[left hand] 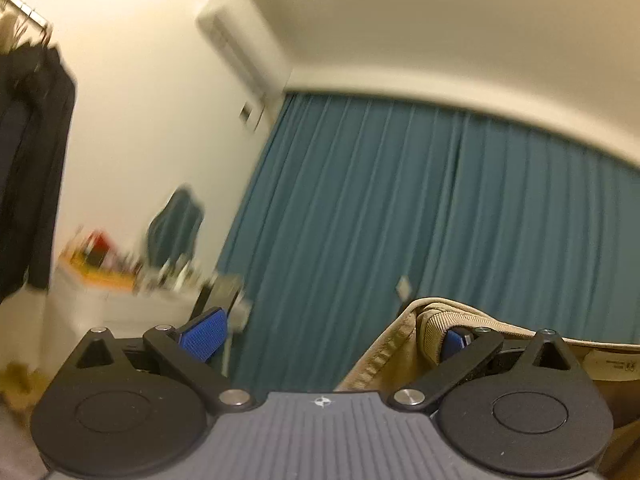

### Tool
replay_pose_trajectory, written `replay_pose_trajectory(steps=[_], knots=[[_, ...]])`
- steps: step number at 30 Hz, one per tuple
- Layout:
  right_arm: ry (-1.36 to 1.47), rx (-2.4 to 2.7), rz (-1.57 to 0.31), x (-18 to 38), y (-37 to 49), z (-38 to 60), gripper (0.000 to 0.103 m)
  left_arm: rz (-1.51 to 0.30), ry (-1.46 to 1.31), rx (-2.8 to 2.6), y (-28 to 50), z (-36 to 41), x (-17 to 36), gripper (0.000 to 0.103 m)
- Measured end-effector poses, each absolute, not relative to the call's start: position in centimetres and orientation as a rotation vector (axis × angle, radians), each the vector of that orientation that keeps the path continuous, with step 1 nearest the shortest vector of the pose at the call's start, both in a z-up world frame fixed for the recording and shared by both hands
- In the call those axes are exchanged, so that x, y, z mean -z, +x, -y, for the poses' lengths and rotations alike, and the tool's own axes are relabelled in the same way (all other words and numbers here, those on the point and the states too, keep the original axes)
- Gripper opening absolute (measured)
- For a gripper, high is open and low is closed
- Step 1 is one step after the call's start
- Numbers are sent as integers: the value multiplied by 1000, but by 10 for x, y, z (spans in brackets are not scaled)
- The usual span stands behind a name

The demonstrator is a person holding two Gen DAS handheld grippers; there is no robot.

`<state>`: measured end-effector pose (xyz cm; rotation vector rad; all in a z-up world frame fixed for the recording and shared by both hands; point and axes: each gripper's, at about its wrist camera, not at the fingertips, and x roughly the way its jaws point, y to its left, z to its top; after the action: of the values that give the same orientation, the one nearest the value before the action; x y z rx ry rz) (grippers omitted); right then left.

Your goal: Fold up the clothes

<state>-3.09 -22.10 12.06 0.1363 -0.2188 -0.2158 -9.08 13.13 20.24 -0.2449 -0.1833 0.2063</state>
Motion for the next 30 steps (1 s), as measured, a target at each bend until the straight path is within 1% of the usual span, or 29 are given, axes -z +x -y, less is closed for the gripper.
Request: replay_pose_trajectory(steps=[4, 7, 11, 14, 16, 19, 22, 26, 30], knots=[[126, 195, 327, -208, -66, 223, 103, 300, -238, -167, -120, -132, -290, 103], [85, 204, 398, -262, -98, 220, 103, 353, -223, -145, -140, -129, -350, 103], [69, 199, 417, -309, -121, 229, 103, 362, -219, -95, -152, -123, -408, 103], [63, 201, 387, -326, -122, 238, 103, 331, -204, -71, -147, -115, -428, 103], [54, 208, 353, -327, -113, 244, 103, 283, -194, -61, -132, -109, -427, 103], [51, 217, 278, -315, -83, 255, 103, 181, -200, -38, -84, -103, -407, 103], [55, 217, 179, -296, -35, 265, 103, 80, -200, -26, -28, -95, -380, 103], [45, 244, 55, -260, 60, 275, 103, -20, -182, -50, 77, -89, -330, 103], [46, 267, -30, -214, 172, 287, 103, -82, -176, -102, 190, -71, -265, 103]])
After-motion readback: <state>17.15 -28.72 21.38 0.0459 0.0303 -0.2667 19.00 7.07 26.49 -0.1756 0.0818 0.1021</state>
